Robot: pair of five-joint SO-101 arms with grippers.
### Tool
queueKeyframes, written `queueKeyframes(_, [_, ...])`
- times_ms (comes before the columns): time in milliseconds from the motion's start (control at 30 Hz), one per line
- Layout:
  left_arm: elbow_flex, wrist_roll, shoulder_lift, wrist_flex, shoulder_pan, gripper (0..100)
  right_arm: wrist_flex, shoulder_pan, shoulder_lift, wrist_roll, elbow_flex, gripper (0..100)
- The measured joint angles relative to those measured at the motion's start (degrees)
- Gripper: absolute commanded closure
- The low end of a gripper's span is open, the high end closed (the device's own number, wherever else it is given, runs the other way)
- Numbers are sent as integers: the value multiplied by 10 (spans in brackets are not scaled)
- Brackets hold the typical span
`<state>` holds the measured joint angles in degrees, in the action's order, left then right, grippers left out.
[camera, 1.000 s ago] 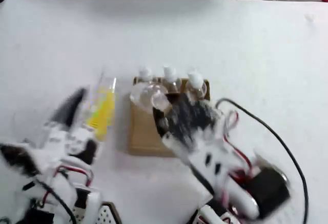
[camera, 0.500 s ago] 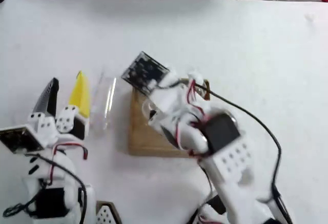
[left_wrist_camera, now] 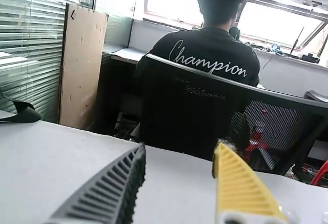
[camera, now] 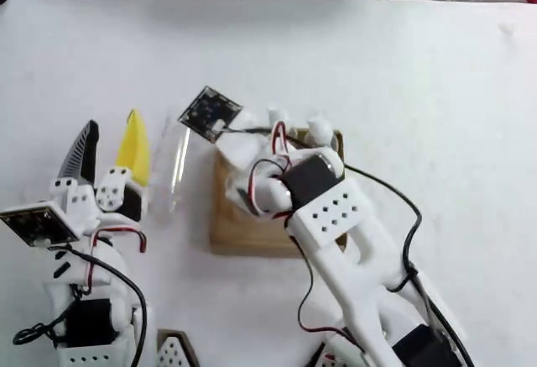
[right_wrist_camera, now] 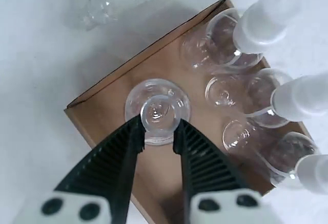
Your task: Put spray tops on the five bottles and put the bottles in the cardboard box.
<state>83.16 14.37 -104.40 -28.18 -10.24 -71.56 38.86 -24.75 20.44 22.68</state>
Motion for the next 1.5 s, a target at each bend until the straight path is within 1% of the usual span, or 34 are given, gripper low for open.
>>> queueKeyframes(133, [0,-1,0,0,0,793,19,4,1,-19,11,981])
queueKeyframes(267, [0,-1,0,0,0,793,19,4,1,-24,11,981])
queueKeyframes(400, [0,-1,0,0,0,793,19,4,1,-47,11,981])
queueKeyframes(867, [0,-1,0,0,0,793,19,3,4,-50,29,975])
queueKeyframes(933, [0,-1,0,0,0,793,19,3,4,-50,29,948])
queueKeyframes(1067, [0,-1,0,0,0,793,19,3,4,-52,29,846])
queueKeyframes(1133, [0,-1,0,0,0,793,19,4,4,-55,30,812])
queueKeyframes(1500, [0,-1,0,0,0,793,19,4,4,-55,34,802])
